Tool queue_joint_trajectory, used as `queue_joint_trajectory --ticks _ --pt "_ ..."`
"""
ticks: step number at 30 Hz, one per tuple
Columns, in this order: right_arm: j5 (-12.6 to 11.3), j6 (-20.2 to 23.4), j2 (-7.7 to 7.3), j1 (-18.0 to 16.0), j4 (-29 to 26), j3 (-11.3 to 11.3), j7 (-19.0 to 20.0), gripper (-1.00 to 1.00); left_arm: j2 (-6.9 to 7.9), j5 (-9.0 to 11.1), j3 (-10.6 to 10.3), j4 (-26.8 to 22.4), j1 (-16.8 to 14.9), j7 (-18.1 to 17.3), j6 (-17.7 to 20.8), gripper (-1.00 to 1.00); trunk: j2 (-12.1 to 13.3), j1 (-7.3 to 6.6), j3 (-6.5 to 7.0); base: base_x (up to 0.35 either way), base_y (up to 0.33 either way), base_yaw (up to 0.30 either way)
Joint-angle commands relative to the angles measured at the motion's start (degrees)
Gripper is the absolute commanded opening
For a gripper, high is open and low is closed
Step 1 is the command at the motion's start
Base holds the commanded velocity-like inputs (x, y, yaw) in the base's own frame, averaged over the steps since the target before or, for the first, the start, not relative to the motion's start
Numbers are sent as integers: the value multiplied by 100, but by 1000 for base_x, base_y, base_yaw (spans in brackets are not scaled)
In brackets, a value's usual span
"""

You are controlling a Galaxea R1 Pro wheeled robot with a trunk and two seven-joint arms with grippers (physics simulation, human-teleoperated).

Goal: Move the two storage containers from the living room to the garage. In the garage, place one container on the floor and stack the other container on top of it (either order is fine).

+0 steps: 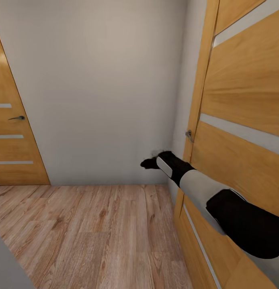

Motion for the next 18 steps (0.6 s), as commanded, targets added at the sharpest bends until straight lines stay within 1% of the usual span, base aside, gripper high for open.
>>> queue_joint_trajectory --ticks 1,2,3,4,5,8,10,11,12,14,16,18 --pt "-37 10 0 88 -60 26 45 100 -1 9 8 3 -2 -2 -17 100 -4 -1 -5 0 0 0" --pt "-39 -16 0 459 -244 25 244 100 -1 9 8 4 -2 -2 -17 100 -4 -1 -5 0 0 0" --pt "-35 -33 0 653 -323 27 298 100 -1 9 8 4 -2 -2 -17 100 -4 -1 -5 0 0 0" --pt "-30 -45 0 754 -363 29 318 100 -1 9 9 4 -2 -2 -17 100 -4 -1 -5 0 0 0" --pt "-23 -92 0 959 -437 36 351 100 -1 9 8 4 -2 -2 -17 100 -4 -1 -5 0 0 0" --pt "11 -310 0 1465 -576 67 407 100 -1 9 9 5 -2 -2 -17 100 -4 -1 -5 0 0 0" --pt "90 -390 0 1627 -602 70 417 100 -1 9 8 5 -2 -2 -17 100 -4 -1 -5 0 0 0" --pt "169 -424 0 1716 -611 72 421 100 -1 9 10 5 -2 -2 -17 100 -4 -1 -5 0 0 0" --pt "295 -453 0 1846 -620 73 424 100 -1 9 11 5 -2 -2 -17 100 -4 -1 -5 0 0 0" --pt "412 -471 0 1973 -625 71 426 100 -1 9 8 5 -2 -2 -17 100 -4 -1 -5 0 0 0" --pt "464 -488 0 2029 -625 67 427 100 -1 9 10 5 -2 -2 -17 100 -4 -1 -5 0 0 0" --pt "492 -549 0 2059 -573 66 538 100 -1 9 9 5 -2 -2 -17 100 -4 -1 -5 0 0 0"
